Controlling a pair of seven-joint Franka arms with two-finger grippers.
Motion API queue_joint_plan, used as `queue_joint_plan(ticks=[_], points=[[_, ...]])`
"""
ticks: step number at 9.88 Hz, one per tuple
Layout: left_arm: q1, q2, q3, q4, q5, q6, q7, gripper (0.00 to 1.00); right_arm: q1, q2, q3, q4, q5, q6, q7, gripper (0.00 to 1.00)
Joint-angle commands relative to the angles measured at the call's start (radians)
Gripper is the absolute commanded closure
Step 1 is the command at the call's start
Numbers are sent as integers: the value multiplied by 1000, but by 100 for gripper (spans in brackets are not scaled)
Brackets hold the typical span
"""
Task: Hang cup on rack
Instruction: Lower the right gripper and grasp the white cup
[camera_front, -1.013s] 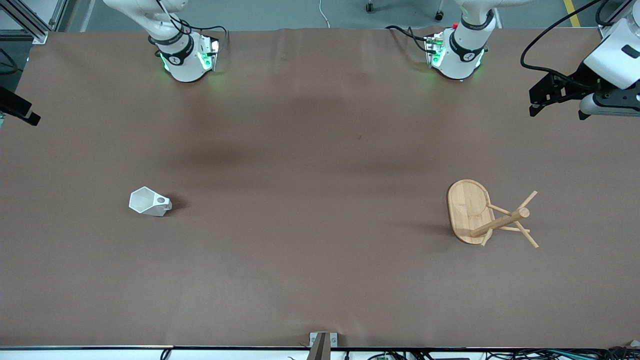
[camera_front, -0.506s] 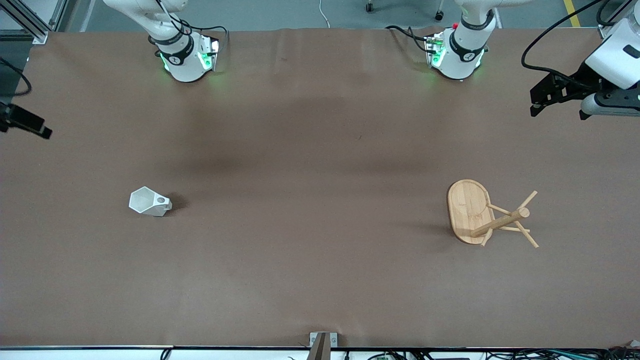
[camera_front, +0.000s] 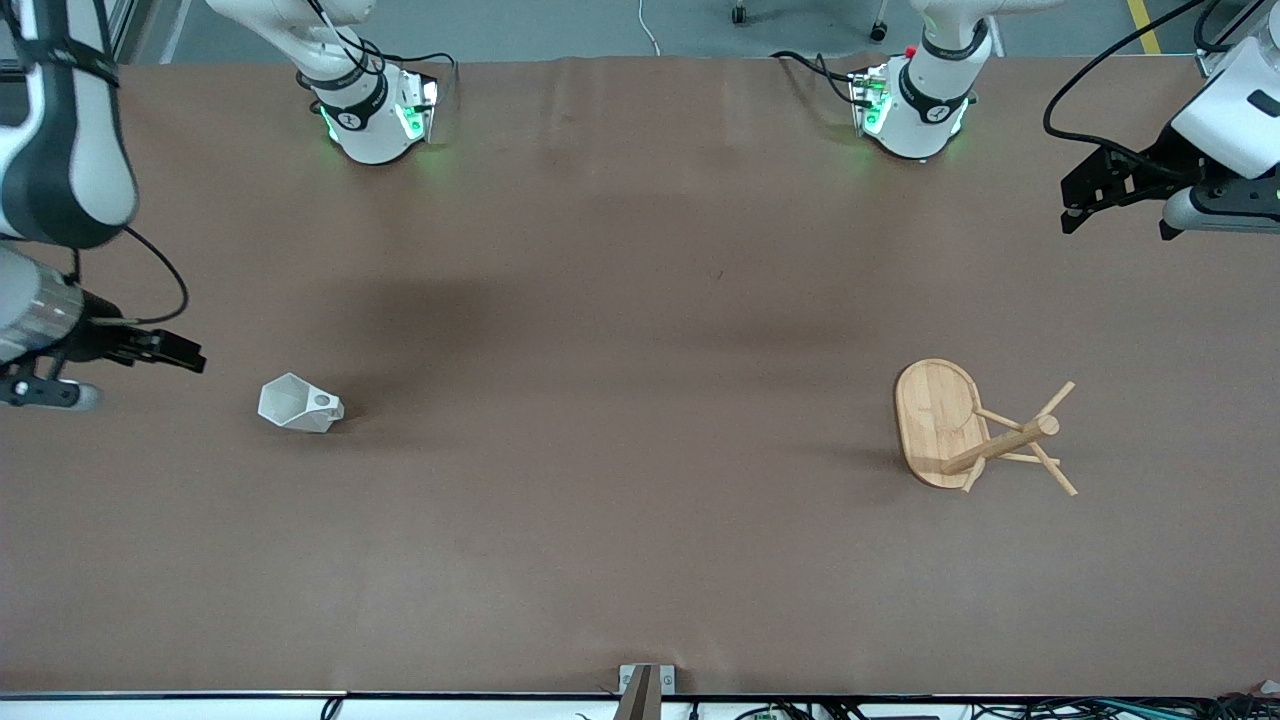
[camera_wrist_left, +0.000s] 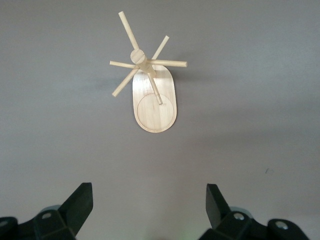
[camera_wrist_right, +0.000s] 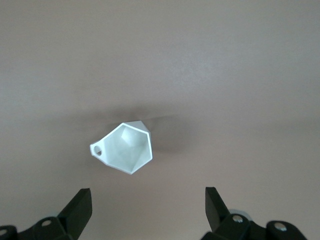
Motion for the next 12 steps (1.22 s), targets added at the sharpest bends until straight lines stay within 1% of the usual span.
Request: queue_joint_plan(ticks=[1, 3, 4, 6, 9, 11, 12], points=[[3, 13, 0, -11, -1, -6, 11, 0, -2, 15, 4, -161, -15, 216, -23, 0], [3, 15, 0, -11, -1, -6, 10, 0, 4, 72, 6, -250, -15, 405, -72, 1], [3, 15, 0, -13, -1, -6, 11, 0, 2, 105, 6, -269, -15, 474, -115, 3], [1, 15, 0, -11, -1, -6, 10, 0, 14, 136, 9, -269, -15, 510, -121, 17], [3, 15, 0, -11, -1, -6, 13, 0, 13, 168, 9, -271, -15, 559, -153, 43], [3, 15, 1, -13, -1, -6, 13, 0, 13, 182, 9, -269, -15, 570, -156, 54], [1, 15, 1, -13, -1, -6, 11, 0, 10, 193, 9, -271, -15, 585, -158, 58]])
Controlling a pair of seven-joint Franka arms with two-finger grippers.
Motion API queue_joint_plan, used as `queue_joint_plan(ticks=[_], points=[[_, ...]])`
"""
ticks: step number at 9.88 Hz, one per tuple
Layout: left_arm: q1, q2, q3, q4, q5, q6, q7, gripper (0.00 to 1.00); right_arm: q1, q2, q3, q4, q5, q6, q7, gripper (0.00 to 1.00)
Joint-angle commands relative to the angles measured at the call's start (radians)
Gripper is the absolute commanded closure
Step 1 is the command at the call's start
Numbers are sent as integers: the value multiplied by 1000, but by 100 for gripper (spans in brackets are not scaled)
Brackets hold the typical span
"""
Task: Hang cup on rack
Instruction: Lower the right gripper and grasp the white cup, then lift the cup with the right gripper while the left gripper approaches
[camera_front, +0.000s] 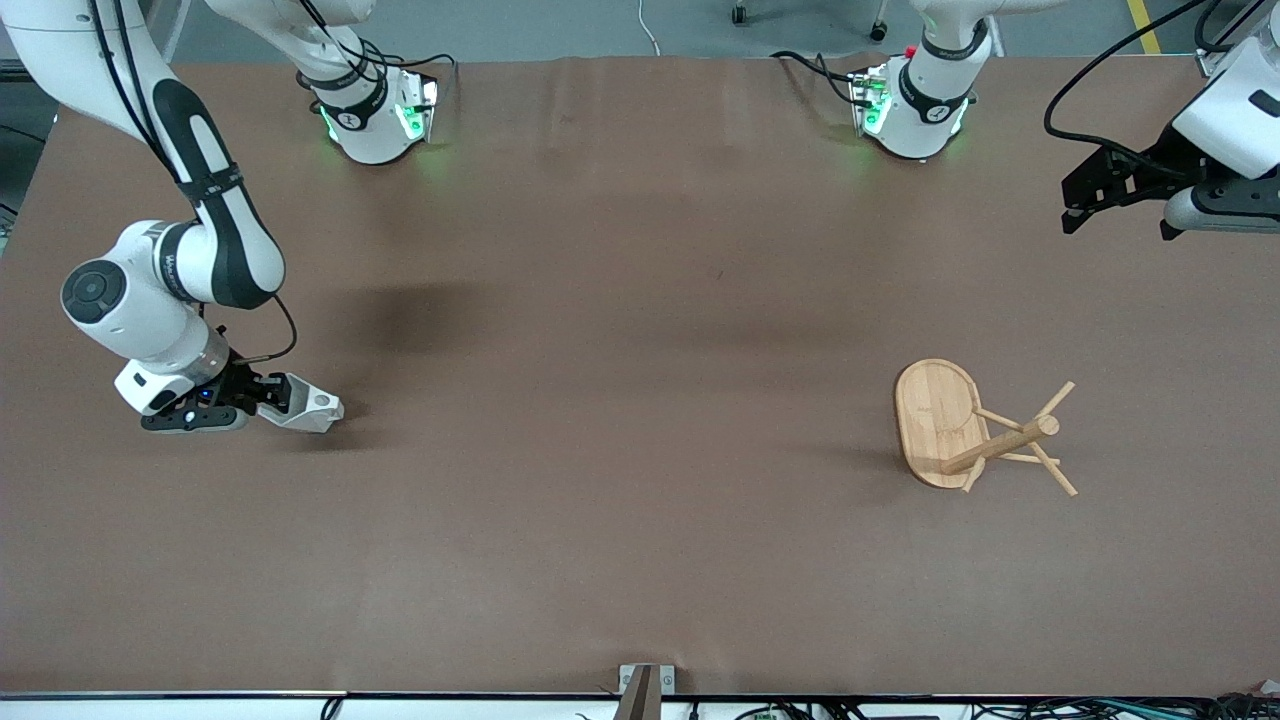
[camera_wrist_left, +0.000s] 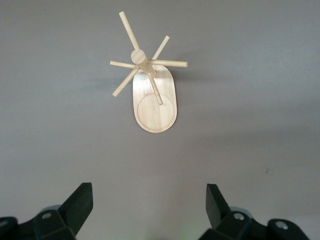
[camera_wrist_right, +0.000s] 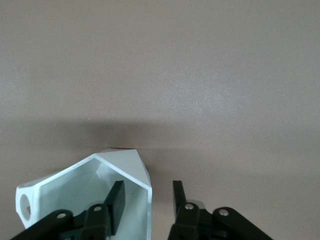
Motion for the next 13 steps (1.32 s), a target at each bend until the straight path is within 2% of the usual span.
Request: queue_joint_plan(ticks=[1, 3, 6, 7, 8, 9, 10, 12, 13], points=[[-1, 24, -1, -13, -3, -6, 13, 0, -4, 14, 0, -9, -14, 32, -8, 66], [-1, 24, -1, -13, -3, -21, 13, 0, -4, 16, 2, -7, -12, 29, -6, 99], [1, 27, -1, -10, -12, -19, 16, 0, 0, 11, 2, 4, -12, 9, -6, 100], [-1, 41, -4, -9, -18, -5, 17, 0, 2, 4, 3, 10, -12, -41, -16, 100], [-11, 65, -13, 32, -16, -3, 19, 0, 5, -18, 15, 43, -3, -112, -86, 100], [-24, 77, -18, 28, -19, -5, 20, 0, 5, -53, 32, 100, 9, -203, -94, 100], [-39, 88, -29, 33, -18, -6, 25, 0, 5, -58, 63, 161, 49, -295, -94, 100], [-70, 94, -32, 37, -18, -5, 22, 0, 6, -55, 139, 232, 251, -385, -98, 100], [-86, 102, -32, 37, -23, 1, 22, 0, 8, -53, 200, 254, 384, -388, -102, 100]])
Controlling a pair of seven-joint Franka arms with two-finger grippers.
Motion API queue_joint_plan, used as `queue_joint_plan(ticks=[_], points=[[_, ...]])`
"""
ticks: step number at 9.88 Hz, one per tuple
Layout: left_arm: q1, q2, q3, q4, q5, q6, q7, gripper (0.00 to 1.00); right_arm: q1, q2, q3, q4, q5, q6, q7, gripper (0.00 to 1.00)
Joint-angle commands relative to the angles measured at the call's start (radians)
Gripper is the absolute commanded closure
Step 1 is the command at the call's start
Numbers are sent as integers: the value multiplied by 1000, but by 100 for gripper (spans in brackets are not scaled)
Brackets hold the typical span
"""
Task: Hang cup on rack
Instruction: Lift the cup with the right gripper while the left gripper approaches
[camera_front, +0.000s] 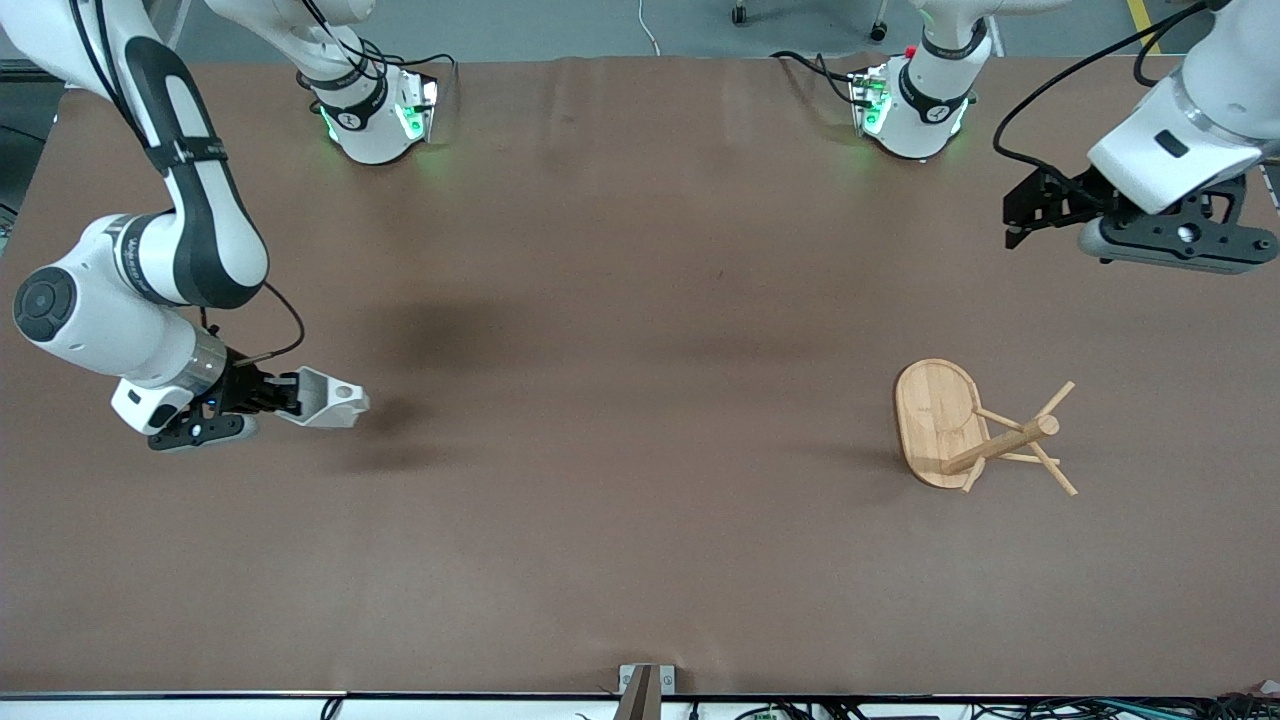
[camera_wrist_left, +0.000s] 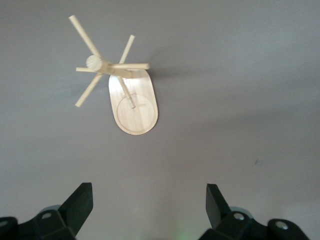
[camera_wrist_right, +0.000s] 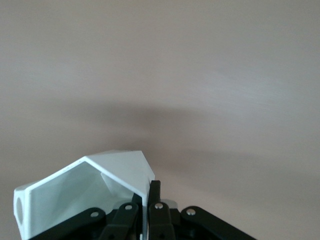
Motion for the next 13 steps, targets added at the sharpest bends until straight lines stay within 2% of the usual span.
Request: queue_joint_plan(ticks=[1, 2, 4, 6, 7, 9, 11, 13], points=[[-40, 42, -5, 21, -66, 24, 17, 0, -1, 10, 123, 43, 277, -16, -24, 100], [-66, 48, -7, 36, -108, 26, 17, 0, 0, 14, 181, 72, 391, -42, -37, 100], [-134, 65, -8, 40, -165, 29, 18, 0, 2, 46, 258, 121, 567, -140, -48, 100], [-241, 67, -8, 32, -182, 58, 78, 0, 2, 48, 290, 122, 743, -201, -89, 100], [-291, 68, -11, 32, -183, 87, 118, 0, 3, 50, 298, 122, 862, -224, -111, 100], [-350, 65, -77, -14, -194, 237, 121, 0, 20, 50, 323, 123, 1042, -232, -126, 100], [-353, 73, -119, -37, -194, 363, 124, 0, 23, 48, 356, 129, 1107, -228, -126, 100], [-358, 116, -126, -25, -222, 434, 153, 0, 34, 48, 356, 123, 1114, -226, -128, 100]])
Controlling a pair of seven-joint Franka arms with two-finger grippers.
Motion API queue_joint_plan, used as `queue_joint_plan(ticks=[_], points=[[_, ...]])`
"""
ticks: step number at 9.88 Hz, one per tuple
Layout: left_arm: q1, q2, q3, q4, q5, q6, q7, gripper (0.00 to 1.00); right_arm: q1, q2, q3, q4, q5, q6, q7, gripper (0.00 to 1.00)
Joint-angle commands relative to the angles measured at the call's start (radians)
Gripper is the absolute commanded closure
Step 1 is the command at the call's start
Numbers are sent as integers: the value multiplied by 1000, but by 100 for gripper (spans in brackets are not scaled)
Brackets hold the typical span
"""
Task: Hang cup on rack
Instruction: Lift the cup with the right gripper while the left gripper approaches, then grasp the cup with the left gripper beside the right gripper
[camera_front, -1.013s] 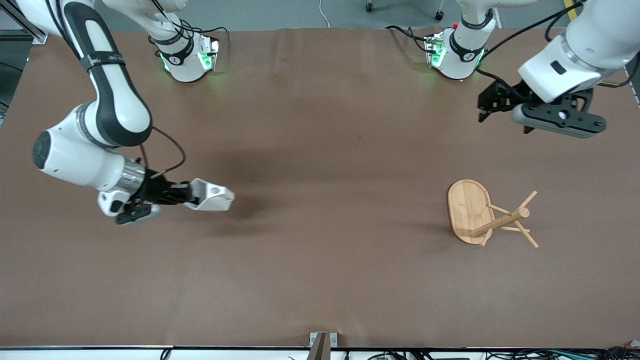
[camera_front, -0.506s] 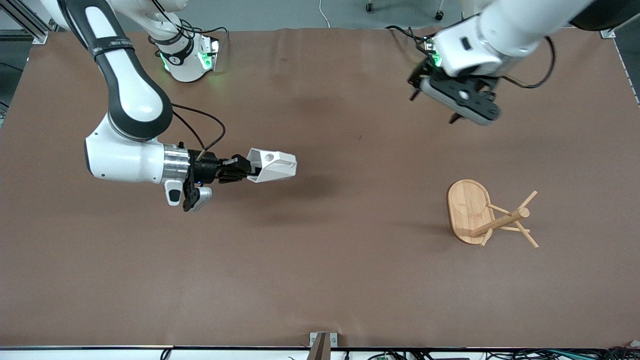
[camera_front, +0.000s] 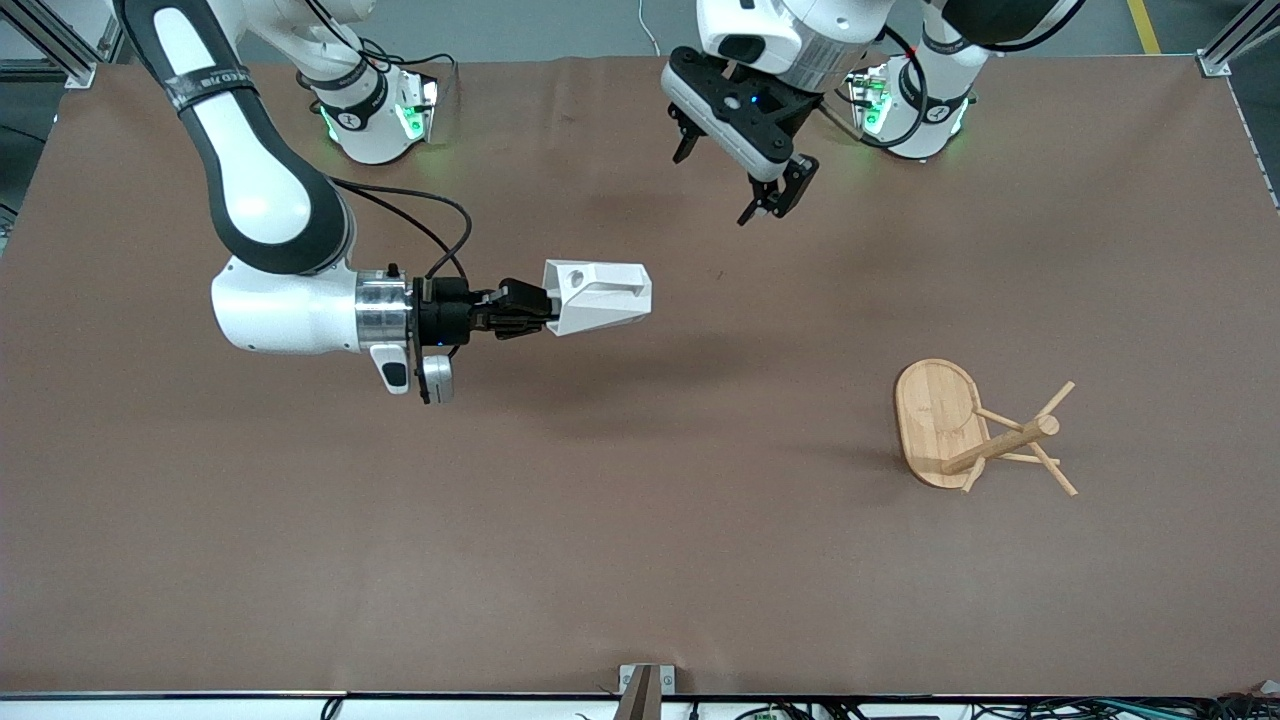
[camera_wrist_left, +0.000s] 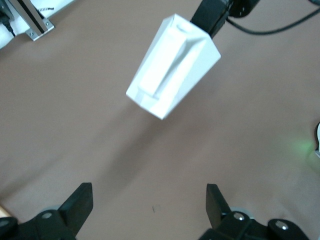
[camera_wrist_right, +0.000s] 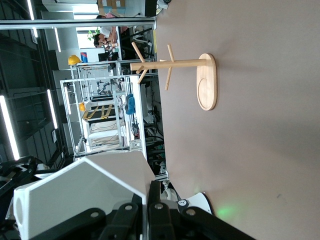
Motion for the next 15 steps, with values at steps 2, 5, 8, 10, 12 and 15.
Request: queue_joint_plan(ticks=[2, 5, 8, 10, 12, 15], points=[[0, 95, -16, 2, -31, 117, 161, 0, 17, 3, 8, -4, 34, 6, -15, 100], [-26, 183, -39, 66, -20, 154, 224, 0, 34, 3, 10, -8, 36, 8, -10, 100], [-18, 214, -39, 66, -18, 154, 409, 0, 31, 3, 46, -10, 36, 8, -6, 100], [-18, 212, -41, 54, -26, 142, 474, 0, 33, 2, 48, -11, 34, 8, -16, 100], [-9, 205, -41, 24, -29, 130, 509, 0, 37, -4, 51, -11, 31, 9, -33, 99], [-3, 191, -41, -17, -34, 90, 494, 0, 39, -24, 53, -25, 31, 8, -33, 99]])
